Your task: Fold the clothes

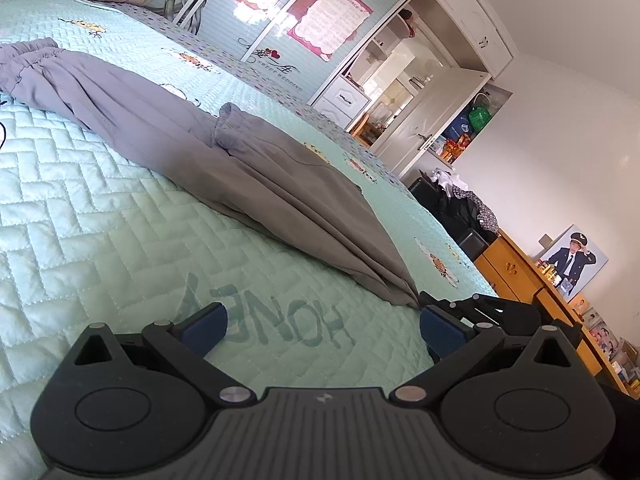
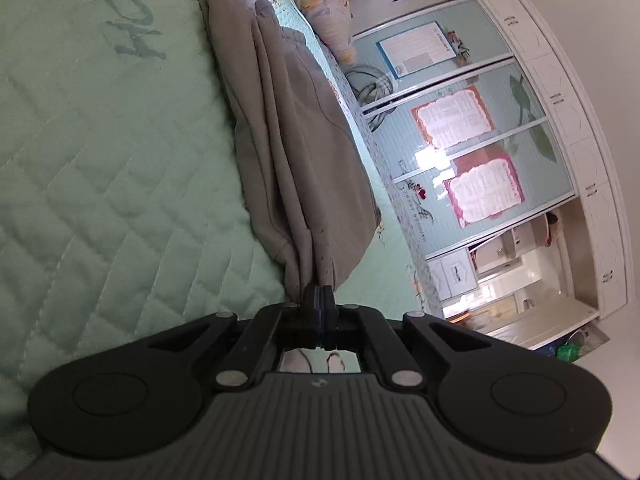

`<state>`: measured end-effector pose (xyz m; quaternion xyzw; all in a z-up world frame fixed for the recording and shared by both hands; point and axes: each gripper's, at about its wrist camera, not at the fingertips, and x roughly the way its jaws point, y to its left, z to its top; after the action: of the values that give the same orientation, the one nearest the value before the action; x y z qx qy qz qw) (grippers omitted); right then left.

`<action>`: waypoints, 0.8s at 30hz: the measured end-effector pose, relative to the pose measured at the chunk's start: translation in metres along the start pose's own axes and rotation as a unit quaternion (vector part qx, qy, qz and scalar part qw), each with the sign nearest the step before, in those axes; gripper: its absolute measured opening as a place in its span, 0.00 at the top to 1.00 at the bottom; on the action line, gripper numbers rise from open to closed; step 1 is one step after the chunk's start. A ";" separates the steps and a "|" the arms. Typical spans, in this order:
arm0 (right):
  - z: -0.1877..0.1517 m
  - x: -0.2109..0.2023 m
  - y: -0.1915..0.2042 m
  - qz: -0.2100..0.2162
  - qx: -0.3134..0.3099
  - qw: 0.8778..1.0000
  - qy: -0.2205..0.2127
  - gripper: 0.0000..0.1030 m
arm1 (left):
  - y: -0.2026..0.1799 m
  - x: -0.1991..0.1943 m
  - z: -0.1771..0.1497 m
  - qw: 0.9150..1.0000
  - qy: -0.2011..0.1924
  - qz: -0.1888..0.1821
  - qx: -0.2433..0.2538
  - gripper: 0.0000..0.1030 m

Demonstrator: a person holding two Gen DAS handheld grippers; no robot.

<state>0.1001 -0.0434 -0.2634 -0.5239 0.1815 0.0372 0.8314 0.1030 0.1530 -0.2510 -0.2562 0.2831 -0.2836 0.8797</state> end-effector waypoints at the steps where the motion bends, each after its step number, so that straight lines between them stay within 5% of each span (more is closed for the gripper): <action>1: 0.000 -0.003 -0.002 0.004 0.004 1.000 0.000 0.99 | 0.000 0.000 0.000 1.000 0.000 0.000 0.000 0.01; 6: 0.008 -0.027 -0.019 -0.007 0.037 0.998 -0.056 0.96 | 0.016 0.000 0.003 1.000 0.000 0.000 -0.002 0.01; 10: 0.022 0.002 -0.028 -0.016 0.055 0.997 -0.057 0.83 | 0.019 0.001 0.004 1.000 0.001 0.001 0.002 0.01; 12: 0.019 0.020 -0.021 0.034 0.050 0.998 -0.011 0.86 | 0.021 -0.001 0.004 1.000 0.002 0.000 0.005 0.01; 13: 0.016 0.019 -0.016 0.050 0.043 0.998 -0.004 0.97 | 0.021 -0.001 0.004 1.000 0.002 0.000 0.006 0.01; 15: 0.009 0.010 -0.011 0.072 0.036 0.997 -0.003 0.97 | 0.023 -0.002 0.004 1.000 0.002 -0.001 0.006 0.01; 18: 0.012 -0.005 -0.027 0.051 0.052 0.997 -0.024 0.97 | 0.021 -0.001 0.005 1.000 -0.001 0.001 0.002 0.01; 21: 0.028 0.007 -0.042 0.015 0.063 0.996 -0.054 0.84 | 0.022 -0.001 0.006 1.000 -0.001 0.001 0.002 0.01; 24: 0.042 0.036 -0.042 0.026 0.059 0.997 -0.041 0.74 | 0.020 -0.002 0.004 1.000 0.000 0.002 0.008 0.01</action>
<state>0.1550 -0.0297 -0.2233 -0.4673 0.1629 0.0690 0.8662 0.1119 0.1696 -0.2597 -0.2489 0.2813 -0.2841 0.8822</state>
